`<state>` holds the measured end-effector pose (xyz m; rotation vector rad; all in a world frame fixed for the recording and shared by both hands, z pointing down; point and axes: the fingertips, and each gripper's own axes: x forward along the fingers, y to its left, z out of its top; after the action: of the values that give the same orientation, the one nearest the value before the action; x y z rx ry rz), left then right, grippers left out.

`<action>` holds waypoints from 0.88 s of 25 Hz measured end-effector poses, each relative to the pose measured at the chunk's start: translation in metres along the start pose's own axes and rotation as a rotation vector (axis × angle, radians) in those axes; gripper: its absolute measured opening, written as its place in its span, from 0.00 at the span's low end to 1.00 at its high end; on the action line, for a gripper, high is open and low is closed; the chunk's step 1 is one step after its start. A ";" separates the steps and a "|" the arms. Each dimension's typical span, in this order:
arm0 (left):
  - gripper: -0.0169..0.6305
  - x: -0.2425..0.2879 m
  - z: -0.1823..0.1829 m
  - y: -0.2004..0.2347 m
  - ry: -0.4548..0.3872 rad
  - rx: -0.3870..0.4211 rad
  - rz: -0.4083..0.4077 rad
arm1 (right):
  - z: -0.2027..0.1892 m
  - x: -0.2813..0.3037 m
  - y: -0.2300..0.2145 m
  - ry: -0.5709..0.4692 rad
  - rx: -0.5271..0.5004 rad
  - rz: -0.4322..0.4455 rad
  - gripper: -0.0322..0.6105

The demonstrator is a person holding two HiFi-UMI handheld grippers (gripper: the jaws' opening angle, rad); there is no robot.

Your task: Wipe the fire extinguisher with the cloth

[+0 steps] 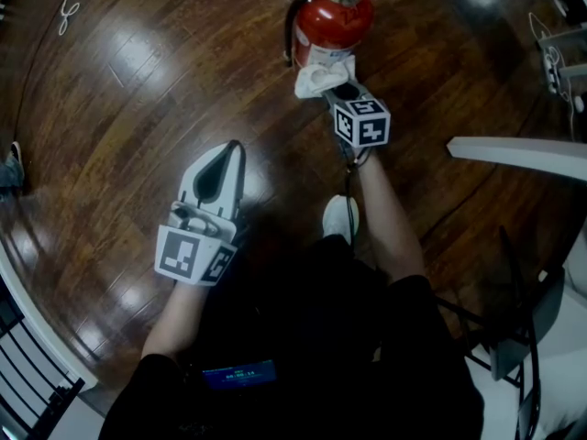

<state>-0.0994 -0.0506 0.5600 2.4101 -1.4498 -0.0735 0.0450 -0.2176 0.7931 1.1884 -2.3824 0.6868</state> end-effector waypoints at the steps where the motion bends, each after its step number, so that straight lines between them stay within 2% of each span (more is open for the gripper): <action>1: 0.03 0.000 0.000 0.000 -0.001 0.000 0.000 | -0.001 0.001 -0.001 0.003 0.001 -0.003 0.23; 8: 0.03 -0.005 0.003 0.001 -0.008 -0.001 -0.004 | 0.002 -0.005 0.003 0.005 -0.015 -0.014 0.23; 12: 0.03 -0.010 0.004 -0.001 -0.013 -0.002 -0.011 | 0.016 -0.018 0.014 -0.033 -0.004 0.001 0.23; 15: 0.03 -0.013 0.006 -0.002 -0.015 -0.003 -0.018 | 0.046 -0.039 0.038 -0.123 0.009 0.050 0.23; 22: 0.03 -0.018 0.007 -0.007 -0.020 -0.008 -0.030 | 0.148 -0.089 0.104 -0.344 -0.028 0.196 0.23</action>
<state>-0.1035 -0.0341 0.5486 2.4315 -1.4201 -0.1108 -0.0079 -0.1940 0.5996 1.1484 -2.8128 0.5400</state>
